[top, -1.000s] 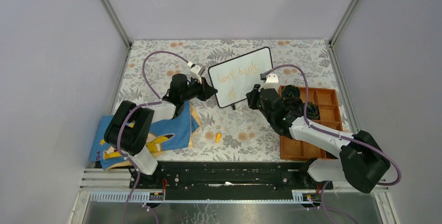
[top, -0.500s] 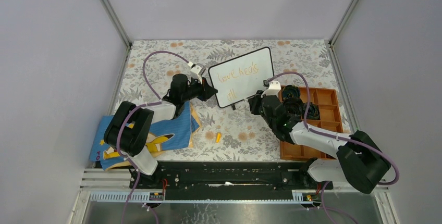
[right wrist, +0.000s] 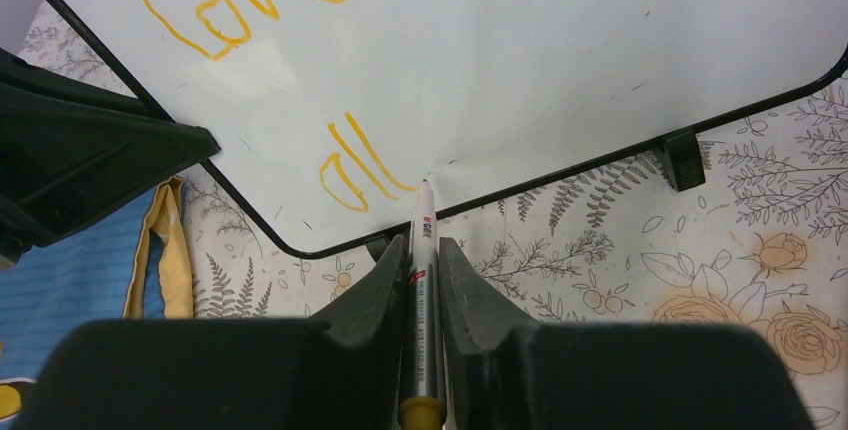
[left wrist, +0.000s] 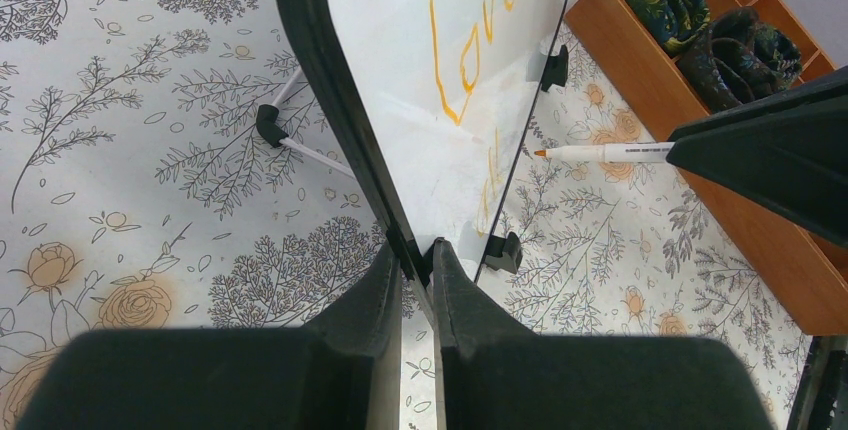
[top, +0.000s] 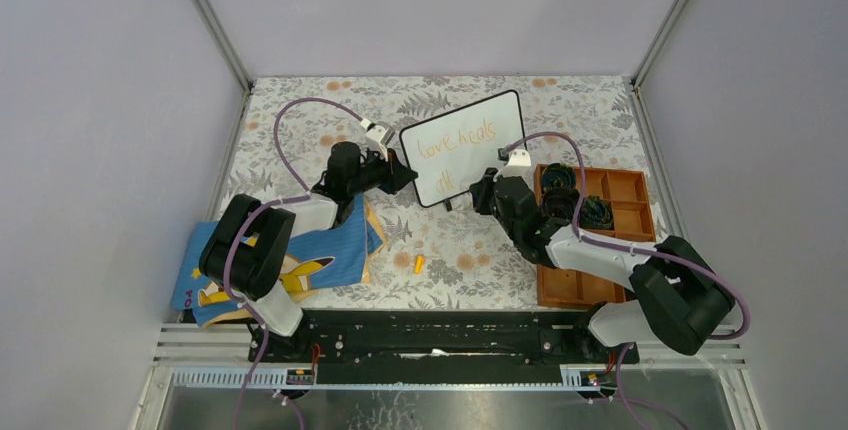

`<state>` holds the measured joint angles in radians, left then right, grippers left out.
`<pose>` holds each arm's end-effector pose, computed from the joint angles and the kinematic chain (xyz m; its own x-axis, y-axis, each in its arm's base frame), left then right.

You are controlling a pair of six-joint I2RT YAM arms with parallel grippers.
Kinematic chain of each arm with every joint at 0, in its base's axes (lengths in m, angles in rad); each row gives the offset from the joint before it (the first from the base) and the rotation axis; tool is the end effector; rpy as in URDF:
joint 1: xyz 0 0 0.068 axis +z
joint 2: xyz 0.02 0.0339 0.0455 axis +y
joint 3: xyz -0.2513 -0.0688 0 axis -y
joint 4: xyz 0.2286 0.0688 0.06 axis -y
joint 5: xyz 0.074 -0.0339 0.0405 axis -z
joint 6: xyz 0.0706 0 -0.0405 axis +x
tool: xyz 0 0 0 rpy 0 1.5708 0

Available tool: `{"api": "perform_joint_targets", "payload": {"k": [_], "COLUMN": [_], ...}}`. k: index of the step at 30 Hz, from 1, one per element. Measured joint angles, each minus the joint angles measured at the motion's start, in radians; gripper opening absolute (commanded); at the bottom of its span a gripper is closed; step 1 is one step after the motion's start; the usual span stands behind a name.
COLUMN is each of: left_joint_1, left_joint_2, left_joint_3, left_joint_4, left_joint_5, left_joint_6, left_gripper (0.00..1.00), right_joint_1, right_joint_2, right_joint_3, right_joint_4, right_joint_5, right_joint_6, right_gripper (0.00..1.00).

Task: Write a sentence on the whiteboard

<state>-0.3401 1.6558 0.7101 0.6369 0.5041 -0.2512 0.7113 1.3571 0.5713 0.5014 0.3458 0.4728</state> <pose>0.3216 -0.1500 0.1724 -0.4580 -0.0688 -0.8863 0.6319 0.6761 -0.3790 0.2470 0.1813 0.2004 -0.3567 0.2582 -0.8978 -0.2306 0.9070 0.3524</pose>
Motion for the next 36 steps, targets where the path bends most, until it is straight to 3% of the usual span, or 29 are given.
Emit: {"api": "perform_joint_targets", "payload": {"k": [36], "left_joint_1": [0.000], "left_joint_2": [0.000], "left_joint_3": [0.000], "left_joint_4": [0.000], "left_joint_5": [-0.006], "left_joint_6": [0.000], "left_gripper": [0.00], "right_joint_1": [-0.021], "right_joint_2": [0.079], "right_joint_3": [0.037], "right_joint_4": [0.027], "right_joint_5": [0.001], "right_joint_6": [0.000], "right_gripper": [0.00]}}
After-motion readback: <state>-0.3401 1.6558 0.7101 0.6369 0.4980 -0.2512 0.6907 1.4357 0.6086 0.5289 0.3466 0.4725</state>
